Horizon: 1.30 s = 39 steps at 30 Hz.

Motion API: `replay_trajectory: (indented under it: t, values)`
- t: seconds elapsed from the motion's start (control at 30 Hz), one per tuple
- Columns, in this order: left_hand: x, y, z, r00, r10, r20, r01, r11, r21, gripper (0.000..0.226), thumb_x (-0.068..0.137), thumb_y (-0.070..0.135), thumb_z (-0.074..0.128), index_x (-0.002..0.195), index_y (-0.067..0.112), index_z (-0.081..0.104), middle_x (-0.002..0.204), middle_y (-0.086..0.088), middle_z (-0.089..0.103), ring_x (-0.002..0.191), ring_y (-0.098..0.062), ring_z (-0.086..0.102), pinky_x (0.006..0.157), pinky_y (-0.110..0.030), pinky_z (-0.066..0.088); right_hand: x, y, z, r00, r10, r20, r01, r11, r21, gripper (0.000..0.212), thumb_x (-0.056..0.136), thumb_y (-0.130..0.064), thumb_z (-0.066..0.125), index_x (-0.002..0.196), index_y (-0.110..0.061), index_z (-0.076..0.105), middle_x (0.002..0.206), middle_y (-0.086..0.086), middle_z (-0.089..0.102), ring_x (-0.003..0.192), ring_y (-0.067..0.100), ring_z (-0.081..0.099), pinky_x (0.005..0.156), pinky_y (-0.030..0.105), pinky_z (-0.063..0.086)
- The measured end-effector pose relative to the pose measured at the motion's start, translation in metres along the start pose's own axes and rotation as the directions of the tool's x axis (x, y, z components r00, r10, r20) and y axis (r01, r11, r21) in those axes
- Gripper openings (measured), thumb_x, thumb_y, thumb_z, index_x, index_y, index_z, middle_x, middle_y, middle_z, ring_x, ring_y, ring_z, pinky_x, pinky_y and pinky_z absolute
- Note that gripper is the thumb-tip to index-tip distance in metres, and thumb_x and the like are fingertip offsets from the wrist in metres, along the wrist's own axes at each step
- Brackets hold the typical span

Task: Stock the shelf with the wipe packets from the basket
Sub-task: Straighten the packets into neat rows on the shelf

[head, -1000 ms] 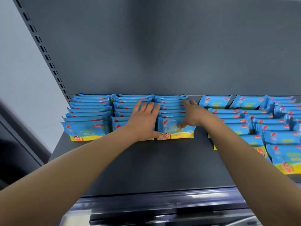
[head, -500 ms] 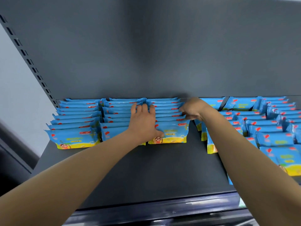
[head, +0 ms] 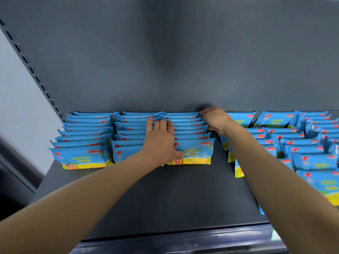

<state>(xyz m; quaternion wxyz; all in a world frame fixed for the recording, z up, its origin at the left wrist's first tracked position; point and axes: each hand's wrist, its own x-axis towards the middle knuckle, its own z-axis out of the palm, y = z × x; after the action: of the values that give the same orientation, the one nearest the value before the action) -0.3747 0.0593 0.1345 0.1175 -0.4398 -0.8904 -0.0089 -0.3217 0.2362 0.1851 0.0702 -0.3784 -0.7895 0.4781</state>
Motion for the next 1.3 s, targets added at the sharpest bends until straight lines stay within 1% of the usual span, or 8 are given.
replay_trajectory:
  t: [0.13, 0.3, 0.5, 0.63, 0.8, 0.97, 1.1, 1.3]
  values:
    - [0.000, -0.001, 0.000, 1.000, -0.003, 0.006, 0.003, 1.000, -0.015, 0.104, 0.065, 0.077, 0.051, 0.138, 0.007, 0.027, 0.133, -0.010, 0.037, 0.126, -0.028, 0.034, 0.113, -0.051, 0.002, 0.000, 0.000, -0.008, 0.999, -0.018, -0.050, 0.017, 1.000, -0.005, 0.035, 0.092, -0.004, 0.042, 0.124, 0.003, 0.055, 0.129, 0.023, 0.054, 0.119, 0.037, 0.052, 0.097, 0.042, 0.045]
    - [0.000, -0.002, -0.002, 1.000, -0.004, 0.027, 0.006, 0.999, -0.045, 0.112, 0.060, 0.083, 0.049, 0.140, 0.009, 0.023, 0.140, -0.010, 0.031, 0.132, -0.027, 0.026, 0.113, -0.051, 0.001, -0.001, 0.003, -0.018, 0.996, -0.049, -0.069, 0.050, 0.999, 0.015, 0.031, 0.090, 0.001, 0.044, 0.117, 0.002, 0.059, 0.122, 0.022, 0.060, 0.091, 0.023, 0.053, 0.095, 0.042, 0.047]
    - [-0.005, -0.003, -0.004, 0.999, -0.010, 0.044, 0.012, 0.999, -0.047, 0.115, 0.061, 0.081, 0.053, 0.144, 0.011, 0.015, 0.150, -0.011, 0.017, 0.138, -0.029, 0.018, 0.114, -0.050, 0.001, -0.008, 0.007, -0.013, 0.996, -0.058, -0.064, 0.059, 0.998, 0.002, 0.038, 0.093, -0.003, 0.039, 0.126, -0.011, 0.056, 0.128, 0.008, 0.057, 0.119, 0.023, 0.052, 0.105, 0.038, 0.042]
    - [-0.007, -0.005, -0.010, 1.000, 0.010, 0.020, -0.008, 0.996, -0.092, 0.114, 0.062, 0.079, 0.055, 0.145, 0.014, 0.013, 0.150, -0.007, 0.017, 0.138, -0.028, 0.016, 0.114, -0.048, 0.001, -0.008, 0.007, -0.015, 0.994, -0.066, -0.087, 0.068, 0.997, 0.025, 0.035, 0.093, -0.004, 0.040, 0.120, -0.013, 0.060, 0.125, 0.007, 0.058, 0.112, 0.020, 0.052, 0.103, 0.036, 0.044]
    - [-0.014, -0.005, -0.017, 0.999, 0.025, -0.034, -0.029, 0.991, -0.129, 0.104, 0.068, 0.074, 0.054, 0.144, 0.014, 0.018, 0.148, -0.006, 0.023, 0.138, -0.026, 0.019, 0.115, -0.044, 0.001, -0.012, 0.005, -0.010, 0.983, -0.132, -0.128, 0.133, 0.991, 0.002, 0.034, 0.092, -0.004, 0.042, 0.118, -0.013, 0.062, 0.118, 0.006, 0.062, 0.099, 0.014, 0.054, 0.085, 0.023, 0.042]
    - [-0.030, -0.004, -0.019, 0.989, 0.066, -0.129, -0.084, 0.987, -0.134, 0.086, 0.075, 0.066, 0.054, 0.139, 0.015, 0.029, 0.143, -0.003, 0.033, 0.134, -0.022, 0.027, 0.116, -0.042, 0.003, -0.032, 0.003, -0.002, 0.962, -0.230, -0.149, 0.217, 0.971, -0.095, 0.034, 0.093, -0.006, 0.043, 0.121, -0.011, 0.061, 0.120, 0.004, 0.063, 0.111, 0.017, 0.055, 0.090, 0.021, 0.040]
    - [-0.040, -0.007, -0.027, 0.982, 0.083, -0.171, -0.115, 0.975, -0.188, 0.078, 0.079, 0.059, 0.057, 0.138, 0.014, 0.032, 0.141, -0.004, 0.036, 0.133, -0.022, 0.029, 0.115, -0.039, 0.004, -0.056, 0.005, -0.011, 0.944, -0.266, -0.193, 0.239, 0.959, -0.155, 0.028, 0.092, -0.008, 0.047, 0.114, -0.008, 0.064, 0.099, 0.005, 0.063, 0.087, 0.014, 0.054, 0.077, 0.022, 0.041]
    - [-0.056, 0.006, -0.049, 0.942, 0.204, -0.265, -0.268, 0.935, -0.233, 0.068, 0.081, 0.048, 0.061, 0.134, 0.012, 0.037, 0.137, -0.004, 0.039, 0.129, -0.022, 0.034, 0.114, -0.038, 0.001, -0.106, 0.018, -0.031, 0.936, -0.229, -0.266, 0.157, 0.951, -0.265, 0.033, 0.089, -0.006, 0.055, 0.121, -0.006, 0.059, 0.121, 0.010, 0.062, 0.102, 0.020, 0.058, 0.082, 0.023, 0.041]
